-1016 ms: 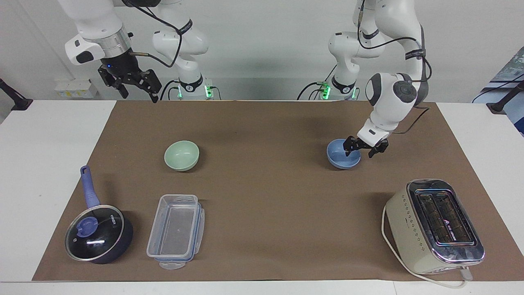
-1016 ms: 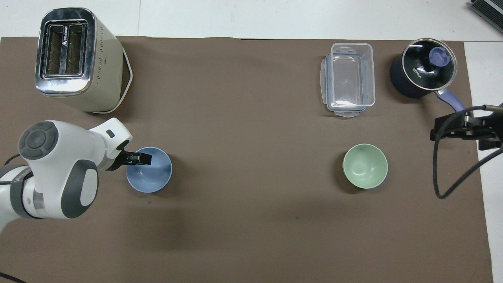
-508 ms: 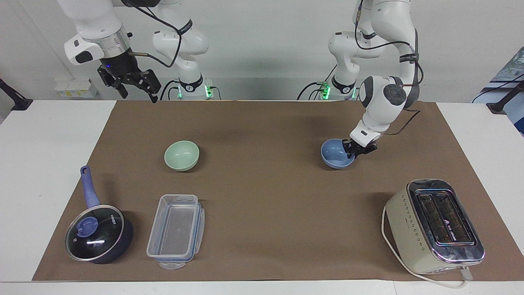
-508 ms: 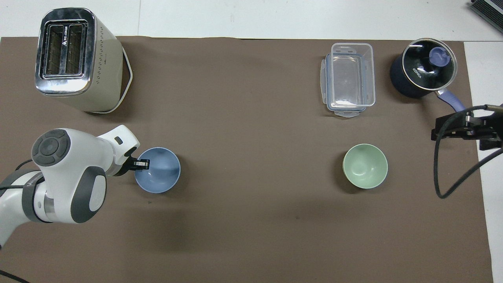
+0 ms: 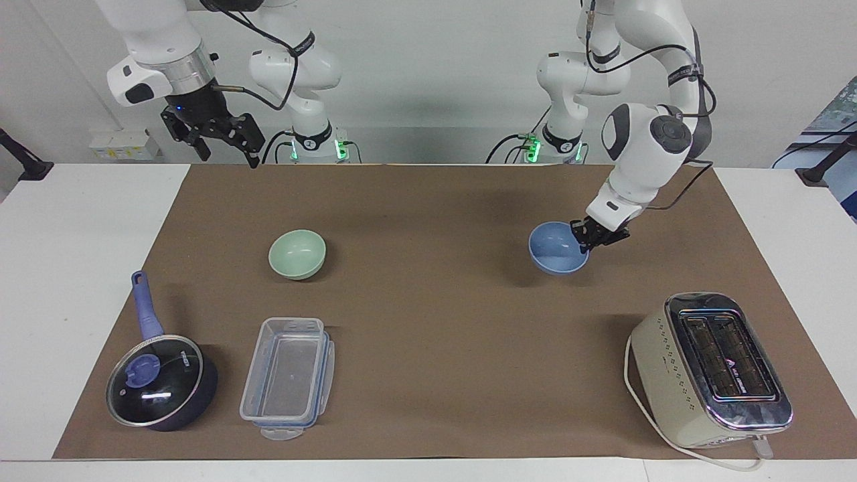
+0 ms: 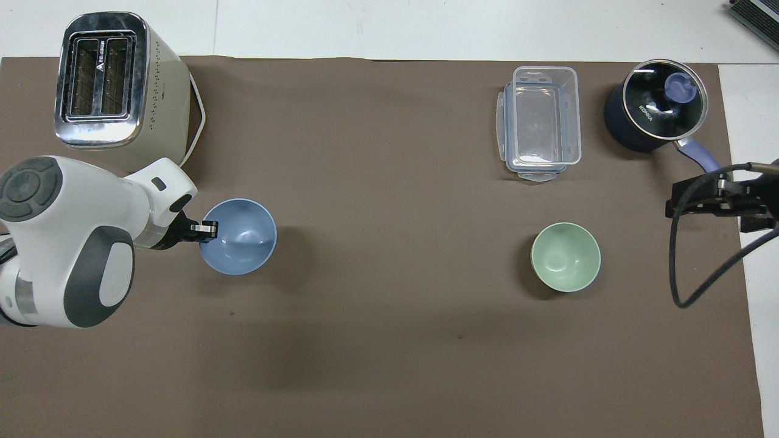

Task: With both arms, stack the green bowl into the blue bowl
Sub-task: 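Slide the blue bowl with the left gripper toward the table center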

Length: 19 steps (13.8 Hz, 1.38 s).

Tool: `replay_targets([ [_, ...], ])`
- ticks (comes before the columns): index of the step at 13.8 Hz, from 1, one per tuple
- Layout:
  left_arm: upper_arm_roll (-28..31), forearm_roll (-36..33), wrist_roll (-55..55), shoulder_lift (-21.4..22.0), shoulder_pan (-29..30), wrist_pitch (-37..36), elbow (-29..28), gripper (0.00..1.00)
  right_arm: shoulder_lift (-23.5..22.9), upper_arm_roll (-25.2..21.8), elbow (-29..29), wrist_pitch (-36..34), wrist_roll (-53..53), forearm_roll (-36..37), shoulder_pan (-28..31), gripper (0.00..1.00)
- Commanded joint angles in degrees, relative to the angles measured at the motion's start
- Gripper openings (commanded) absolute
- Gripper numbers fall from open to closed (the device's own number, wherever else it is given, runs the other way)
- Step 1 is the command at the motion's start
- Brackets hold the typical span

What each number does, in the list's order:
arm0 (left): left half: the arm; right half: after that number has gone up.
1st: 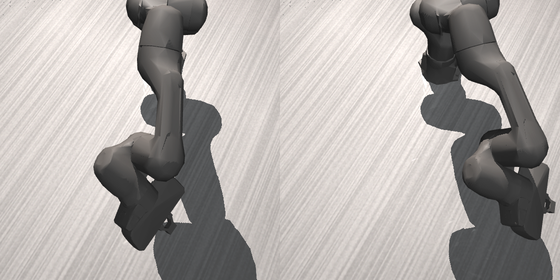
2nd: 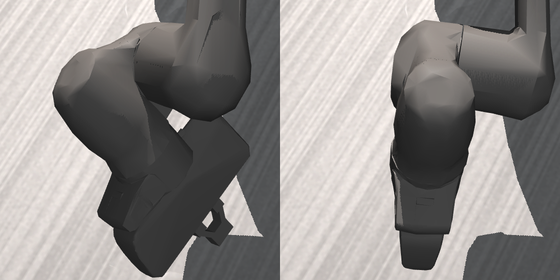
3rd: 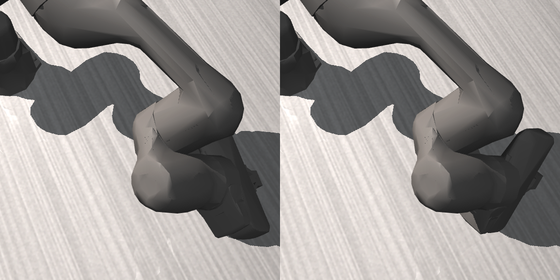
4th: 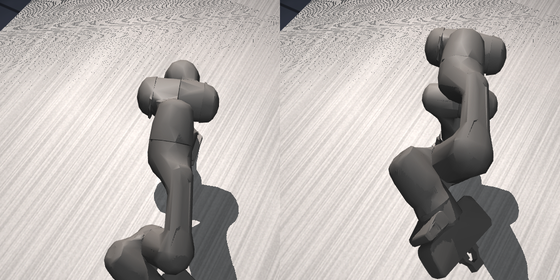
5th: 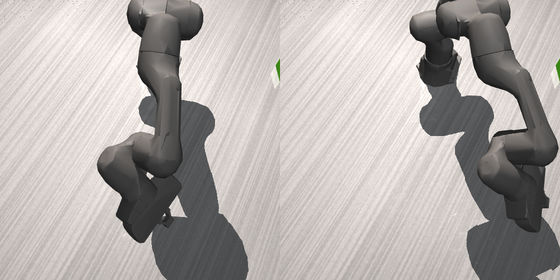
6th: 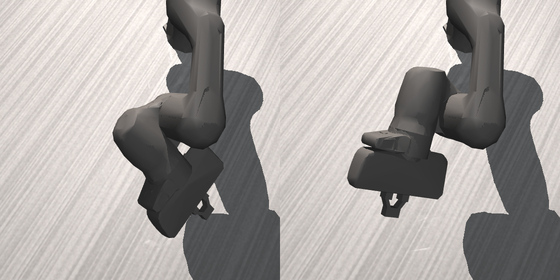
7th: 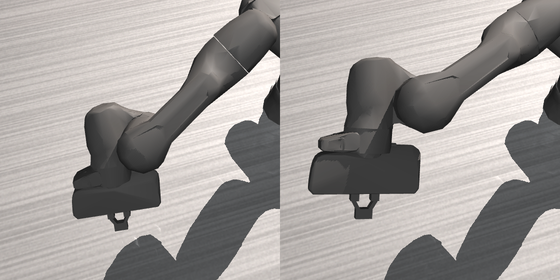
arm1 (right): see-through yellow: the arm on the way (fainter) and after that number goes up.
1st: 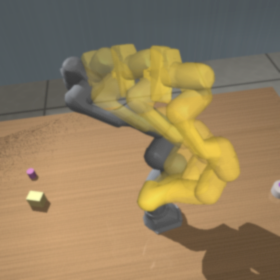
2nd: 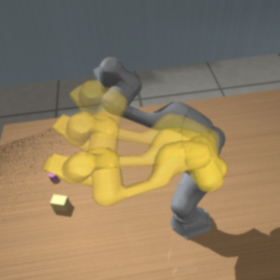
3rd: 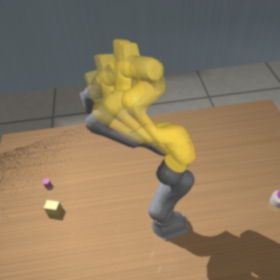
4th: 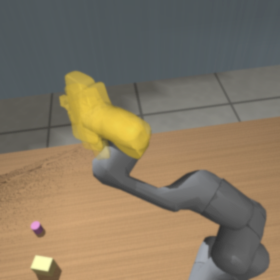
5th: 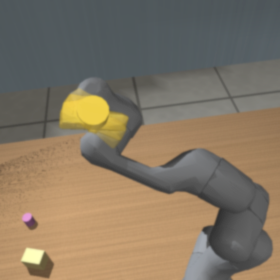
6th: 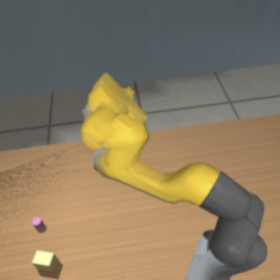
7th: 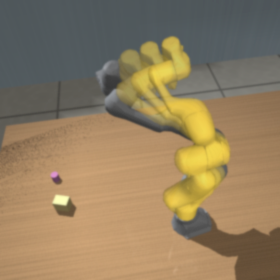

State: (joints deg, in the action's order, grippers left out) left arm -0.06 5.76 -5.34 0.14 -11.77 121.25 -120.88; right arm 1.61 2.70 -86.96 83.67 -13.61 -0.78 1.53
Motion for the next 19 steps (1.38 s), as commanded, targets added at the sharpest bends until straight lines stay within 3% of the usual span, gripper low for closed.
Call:
replay_targets([
  [1,-1.2,1.2,-6.5,0.7,-3.5,-1.0,0.3,0.0,0.6,-0.3,-0.1,-0.5,0.4,-0.9,0.5,1.0],
  [4,-1.3,2.7,-12.3,0.9,-10.6,0.9,-0.8,0.0,0.6,-0.3,-0.1,-0.3,0.4,-0.9,0.5,1.0],
  [8,-1.3,2.9,-20.0,-0.2,-19.5,10.5,-5.8,0.0,0.6,-0.3,-0.1,-0.3,0.4,-0.9,0.5,1.0],
  [13,-1.3,2.9,-26.7,-4.4,-27.7,19.5,-9.8,0.0,0.6,-0.3,-0.1,-0.7,0.3,-0.9,0.5,1.0],
  [14,-1.3,2.9,-25.5,-4.6,-27.3,18.9,-9.1,0.74,0.7,-0.3,-0.1,-1.4,0.3,-0.9,0.5,1.0],
  [15,-1.2,2.9,-26.5,-4.4,-27.1,18.6,-8.8,1.0,0.6,-0.4,-0.1,-1.9,0.4,-0.9,0.5,1.0],
  [19,-0.6,2.2,-25.2,-4.4,-19.8,4.3,1.7,1.0,0.6,-0.4,-0.2,-1.1,0.6,-0.9,0.5,1.0],
])
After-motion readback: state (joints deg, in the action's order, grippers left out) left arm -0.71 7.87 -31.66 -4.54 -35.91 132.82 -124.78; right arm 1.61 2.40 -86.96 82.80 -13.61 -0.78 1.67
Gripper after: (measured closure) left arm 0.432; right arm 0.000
